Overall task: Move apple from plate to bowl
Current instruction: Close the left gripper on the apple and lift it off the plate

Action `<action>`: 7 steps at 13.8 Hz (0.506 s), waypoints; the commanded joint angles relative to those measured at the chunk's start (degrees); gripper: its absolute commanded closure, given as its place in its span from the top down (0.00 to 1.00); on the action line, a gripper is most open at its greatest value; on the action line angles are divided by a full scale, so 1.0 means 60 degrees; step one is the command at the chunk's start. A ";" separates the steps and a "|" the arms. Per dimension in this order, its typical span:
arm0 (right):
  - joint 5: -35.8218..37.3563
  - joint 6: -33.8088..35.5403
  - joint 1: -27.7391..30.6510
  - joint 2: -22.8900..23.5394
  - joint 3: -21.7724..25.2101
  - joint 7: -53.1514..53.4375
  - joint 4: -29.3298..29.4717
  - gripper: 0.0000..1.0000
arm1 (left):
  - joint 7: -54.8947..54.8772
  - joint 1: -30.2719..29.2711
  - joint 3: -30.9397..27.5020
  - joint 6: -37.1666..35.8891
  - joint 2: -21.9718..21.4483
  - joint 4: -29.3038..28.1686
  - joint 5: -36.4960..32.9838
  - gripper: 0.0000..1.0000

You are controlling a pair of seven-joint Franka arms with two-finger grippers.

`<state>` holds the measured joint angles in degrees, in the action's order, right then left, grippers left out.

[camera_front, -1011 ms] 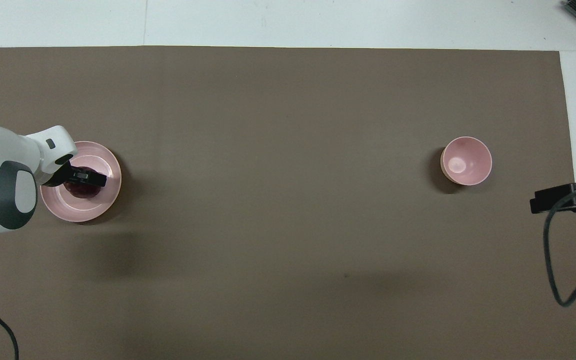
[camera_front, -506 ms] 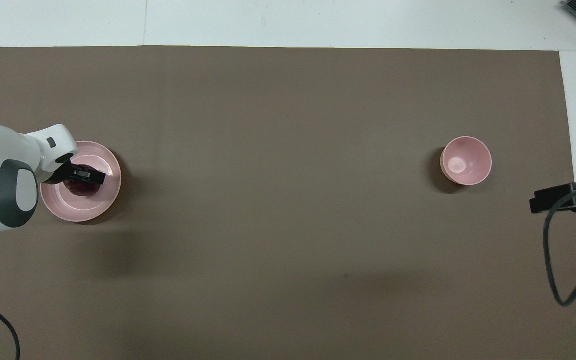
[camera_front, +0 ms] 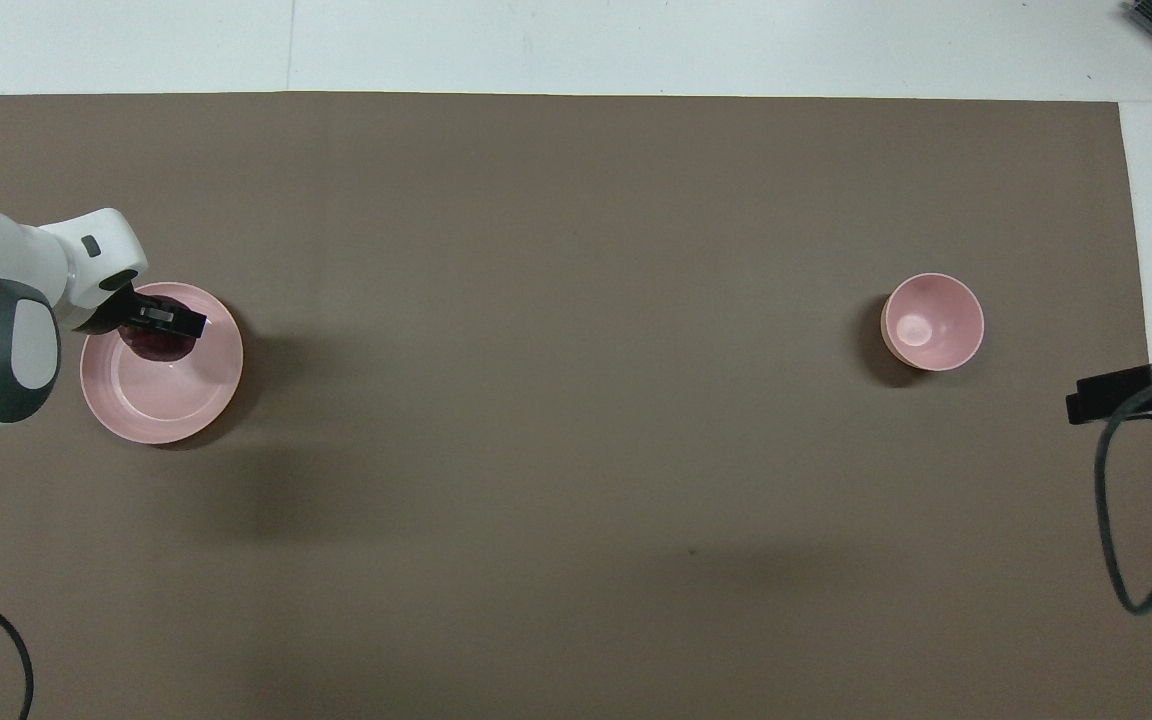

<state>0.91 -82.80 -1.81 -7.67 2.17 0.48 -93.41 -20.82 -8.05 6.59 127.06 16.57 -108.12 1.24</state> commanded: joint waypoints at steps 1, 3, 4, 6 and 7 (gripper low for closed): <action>-0.0182 0.0002 0.0141 -0.0084 -0.0024 -0.0402 0.0055 1.00 | 0.0027 0.0431 -0.0131 -0.0842 0.0095 0.0806 -0.0017 0.00; -0.0225 -0.0042 0.0111 -0.0142 -0.0053 -0.0752 -0.0018 1.00 | 0.0085 0.0667 -0.0132 -0.1340 -0.0079 0.1158 -0.0017 0.00; -0.0327 -0.0028 0.0155 -0.0143 -0.0039 -0.1088 -0.0047 1.00 | 0.0085 0.0667 -0.0073 -0.1560 -0.0182 0.1305 -0.0017 0.00; -0.1042 -0.0144 0.0286 -0.0128 0.0034 -0.1675 -0.0295 1.00 | 0.0100 0.0958 -0.0058 -0.2100 -0.0533 0.1626 -0.0017 0.00; -0.1394 -0.0478 0.0447 -0.0128 0.0034 -0.1735 -0.0601 1.00 | 0.0057 0.1018 -0.0058 -0.2495 -0.0665 0.1846 -0.0017 0.00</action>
<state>-3.71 -83.15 -1.31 -7.76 2.42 -6.84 -93.83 -20.55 -3.51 6.90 116.60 14.92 -99.03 1.24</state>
